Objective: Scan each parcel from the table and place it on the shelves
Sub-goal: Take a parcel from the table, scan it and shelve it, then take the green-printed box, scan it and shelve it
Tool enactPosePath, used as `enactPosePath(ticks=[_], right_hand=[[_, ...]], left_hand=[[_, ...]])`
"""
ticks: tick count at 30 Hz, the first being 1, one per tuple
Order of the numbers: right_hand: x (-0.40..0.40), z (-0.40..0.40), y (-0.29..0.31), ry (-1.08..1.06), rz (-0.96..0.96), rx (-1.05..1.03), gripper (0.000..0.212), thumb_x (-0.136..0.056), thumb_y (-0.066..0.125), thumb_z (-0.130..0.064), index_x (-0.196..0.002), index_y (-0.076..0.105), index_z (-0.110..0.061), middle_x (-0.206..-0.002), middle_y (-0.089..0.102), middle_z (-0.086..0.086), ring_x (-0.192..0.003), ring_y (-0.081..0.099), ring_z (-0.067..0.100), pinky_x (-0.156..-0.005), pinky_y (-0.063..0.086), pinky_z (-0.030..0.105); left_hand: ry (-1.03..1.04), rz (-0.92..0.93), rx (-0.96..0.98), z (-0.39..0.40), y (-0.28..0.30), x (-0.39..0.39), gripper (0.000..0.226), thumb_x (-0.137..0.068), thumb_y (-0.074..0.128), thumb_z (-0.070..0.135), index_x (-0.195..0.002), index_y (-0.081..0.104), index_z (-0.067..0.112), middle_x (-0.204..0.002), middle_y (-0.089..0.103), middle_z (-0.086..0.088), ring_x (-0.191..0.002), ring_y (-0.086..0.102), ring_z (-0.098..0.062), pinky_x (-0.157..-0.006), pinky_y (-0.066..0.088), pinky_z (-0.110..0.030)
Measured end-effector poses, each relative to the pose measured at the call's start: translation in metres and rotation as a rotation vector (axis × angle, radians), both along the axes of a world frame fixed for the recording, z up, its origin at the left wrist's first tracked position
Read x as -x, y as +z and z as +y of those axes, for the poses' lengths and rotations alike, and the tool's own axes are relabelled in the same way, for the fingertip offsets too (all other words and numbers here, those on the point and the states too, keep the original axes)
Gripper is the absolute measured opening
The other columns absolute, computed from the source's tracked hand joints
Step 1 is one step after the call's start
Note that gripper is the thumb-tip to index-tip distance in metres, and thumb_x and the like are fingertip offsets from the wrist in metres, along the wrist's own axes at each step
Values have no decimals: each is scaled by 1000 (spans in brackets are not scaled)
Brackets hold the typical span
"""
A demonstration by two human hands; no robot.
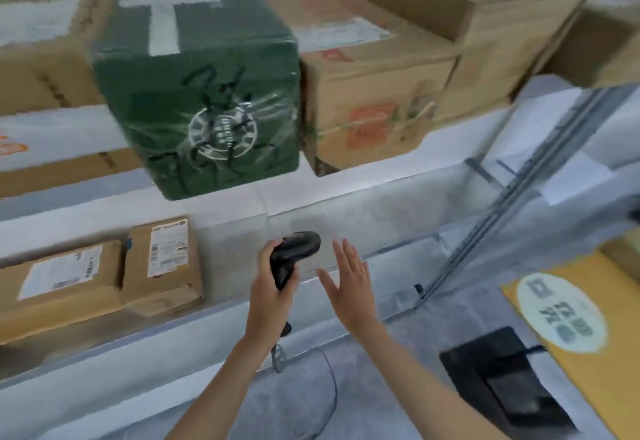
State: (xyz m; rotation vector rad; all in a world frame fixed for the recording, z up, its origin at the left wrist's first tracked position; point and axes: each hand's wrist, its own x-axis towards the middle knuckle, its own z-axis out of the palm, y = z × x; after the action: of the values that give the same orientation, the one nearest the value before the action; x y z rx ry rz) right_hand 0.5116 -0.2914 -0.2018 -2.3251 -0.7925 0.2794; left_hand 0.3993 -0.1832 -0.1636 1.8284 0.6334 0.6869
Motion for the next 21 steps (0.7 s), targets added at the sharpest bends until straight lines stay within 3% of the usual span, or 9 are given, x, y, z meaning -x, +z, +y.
enactPosePath(ticks=[2,5,10,17,19,21], right_hand=[[-18,-47,2,-96,-11,17,69,-104,43,-50,-161,15,-22,-169,8,-1,-157,5,19,-126,0,36],[-45,-121,3,-243,-8,67,67,-106,38,-49,-162,13,-23,-169,5,-2,-157,3,17,-124,-4,34],[-78,-242,13,-448,-14,113,65,-106,39,-49,-161,19,-20,-169,12,0,-157,4,18,-126,-1,39],[-103,-394,15,-649,16,164,64,-107,36,-48,-162,15,-21,-170,6,0,-157,1,19,-124,-2,39],[-106,-432,14,-683,4,197,65,-107,35,-49,-162,15,-21,-170,7,1,-157,3,20,-124,-3,39],[-108,-468,15,-721,-4,219,67,-106,34,-52,-162,14,-21,-170,9,1,-157,4,21,-125,-2,39]], left_hand=[[-108,25,10,-34,0,-26,53,-100,63,20,-131,37,55,-121,65,2,-92,68,-14,-78,55,-26],[-248,64,20,-89,3,-67,51,-99,63,22,-131,37,53,-119,66,4,-93,67,-19,-81,55,-35],[-421,72,14,-189,11,-130,61,-97,66,19,-121,37,67,-104,68,10,-78,65,-4,-64,46,-12],[-649,42,5,-320,9,-189,59,-97,67,19,-125,39,62,-107,67,18,-82,65,-2,-69,47,-13],[-684,29,10,-354,9,-202,59,-98,67,19,-126,38,62,-114,64,24,-90,67,-9,-76,51,-20],[-708,-7,6,-385,10,-212,61,-98,67,19,-125,37,64,-121,60,24,-101,65,-6,-83,51,-18]])
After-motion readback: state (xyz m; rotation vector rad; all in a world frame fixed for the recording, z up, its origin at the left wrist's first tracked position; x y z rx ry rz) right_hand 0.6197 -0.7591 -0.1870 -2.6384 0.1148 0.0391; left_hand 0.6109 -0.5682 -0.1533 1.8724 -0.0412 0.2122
